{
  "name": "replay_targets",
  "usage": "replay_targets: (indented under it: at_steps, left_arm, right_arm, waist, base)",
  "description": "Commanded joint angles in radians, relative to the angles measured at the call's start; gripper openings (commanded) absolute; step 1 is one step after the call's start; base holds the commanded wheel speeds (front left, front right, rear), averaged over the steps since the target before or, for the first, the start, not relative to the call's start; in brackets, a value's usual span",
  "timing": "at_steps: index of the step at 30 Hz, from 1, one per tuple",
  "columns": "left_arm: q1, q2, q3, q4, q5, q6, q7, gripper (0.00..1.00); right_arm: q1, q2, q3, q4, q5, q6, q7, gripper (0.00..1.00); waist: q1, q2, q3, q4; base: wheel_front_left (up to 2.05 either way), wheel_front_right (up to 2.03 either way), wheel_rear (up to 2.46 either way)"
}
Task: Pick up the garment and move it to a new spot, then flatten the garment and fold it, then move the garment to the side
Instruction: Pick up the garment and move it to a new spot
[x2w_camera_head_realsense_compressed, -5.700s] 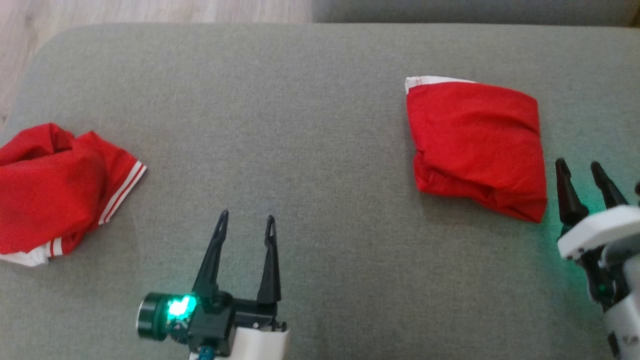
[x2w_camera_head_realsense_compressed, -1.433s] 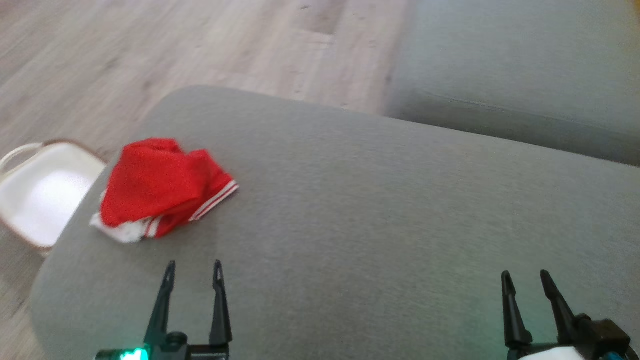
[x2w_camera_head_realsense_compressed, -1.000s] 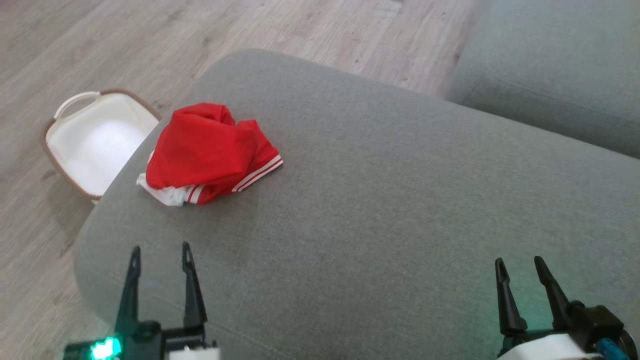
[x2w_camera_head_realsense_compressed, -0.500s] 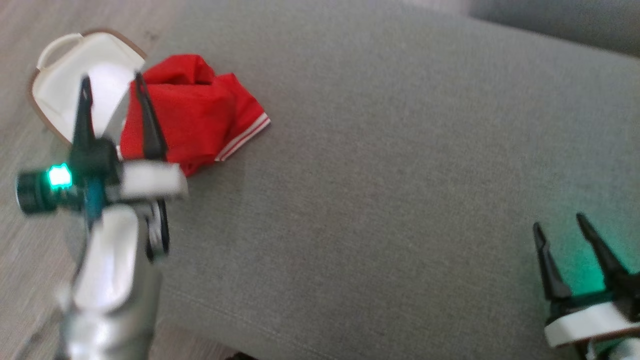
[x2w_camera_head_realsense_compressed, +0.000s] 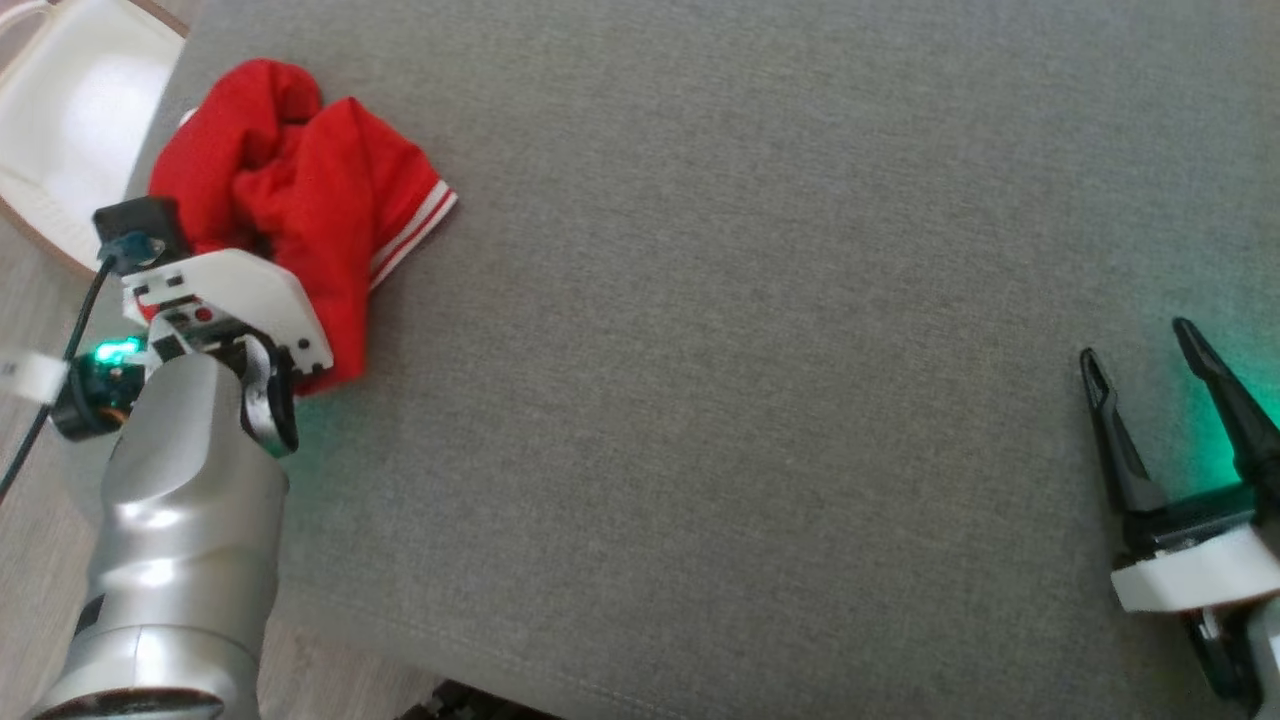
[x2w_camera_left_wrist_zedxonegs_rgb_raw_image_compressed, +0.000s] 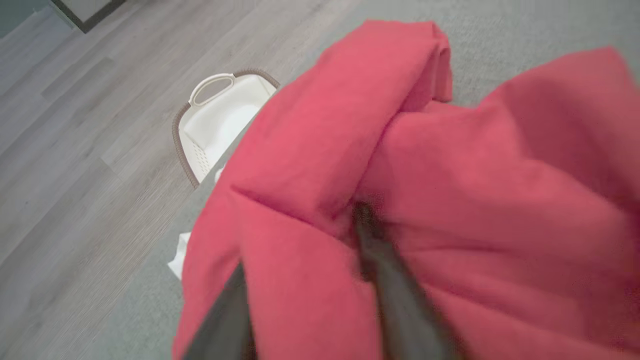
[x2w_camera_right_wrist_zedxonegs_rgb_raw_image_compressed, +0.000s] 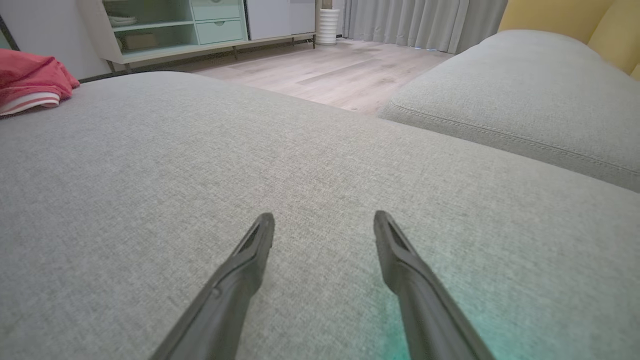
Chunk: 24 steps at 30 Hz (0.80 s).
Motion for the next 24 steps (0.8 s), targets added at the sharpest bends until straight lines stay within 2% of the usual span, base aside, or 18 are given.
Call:
replay_targets:
  at_steps: [1, 8, 11, 18, 21, 22, 24]
  left_arm:
    - [-0.024, 0.049, 0.031, -0.018, -0.005, -0.006, -0.049, 0.00]
    - [-0.085, 0.122, -0.026, -0.047, 0.068, -0.035, -0.340, 0.00]
    - [-0.120, 0.164, -0.054, -0.099, 0.104, -0.045, -0.408, 0.00]
    - [-0.167, 0.200, -0.101, -0.286, 0.138, -0.081, -0.418, 0.00]
    - [-0.170, 0.212, -0.150, -0.409, 0.171, -0.106, -0.394, 0.00]
    - [-0.166, 0.211, -0.181, -0.490, 0.183, -0.129, -0.372, 0.00]
    - [-0.156, 0.201, -0.205, -0.565, 0.183, -0.147, -0.350, 0.00]
  right_arm:
    - [-0.008, -0.021, 0.020, -0.021, 0.007, 0.003, -0.009, 1.00]
    - [-0.023, 0.003, 0.027, -0.004, 0.014, 0.003, -0.009, 1.00]
    - [-0.030, 0.032, 0.045, 0.006, 0.026, 0.003, -0.009, 1.00]
    - [-0.023, 0.117, 0.054, 0.030, 0.034, 0.003, -0.009, 1.00]
    - [-0.009, 0.156, 0.053, 0.036, 0.031, 0.003, -0.009, 1.00]
    - [0.001, 0.175, 0.054, 0.037, 0.027, 0.003, -0.009, 1.00]
    - [0.009, 0.190, 0.054, 0.036, 0.022, 0.003, -0.009, 1.00]
  waist:
    - [-0.0001, 0.0000, 0.011, -0.009]
    - [-0.0001, 0.0000, -0.031, -0.036]
    - [-0.0001, 0.0000, -0.085, -0.067]
    - [-0.0001, 0.0000, -0.212, -0.168]
    - [-0.0001, 0.0000, -0.270, -0.236]
    - [-0.0001, 0.0000, -0.301, -0.284]
    - [-0.0001, 0.0000, -0.330, -0.335]
  base:
    - [0.00, 0.00, 0.00]
    - [0.00, 0.00, 0.00]
    - [0.00, 0.00, 0.00]
    - [0.00, 0.00, 0.00]
    - [0.00, 0.00, 0.00]
    - [0.00, 0.00, 0.00]
    - [0.00, 0.00, 0.00]
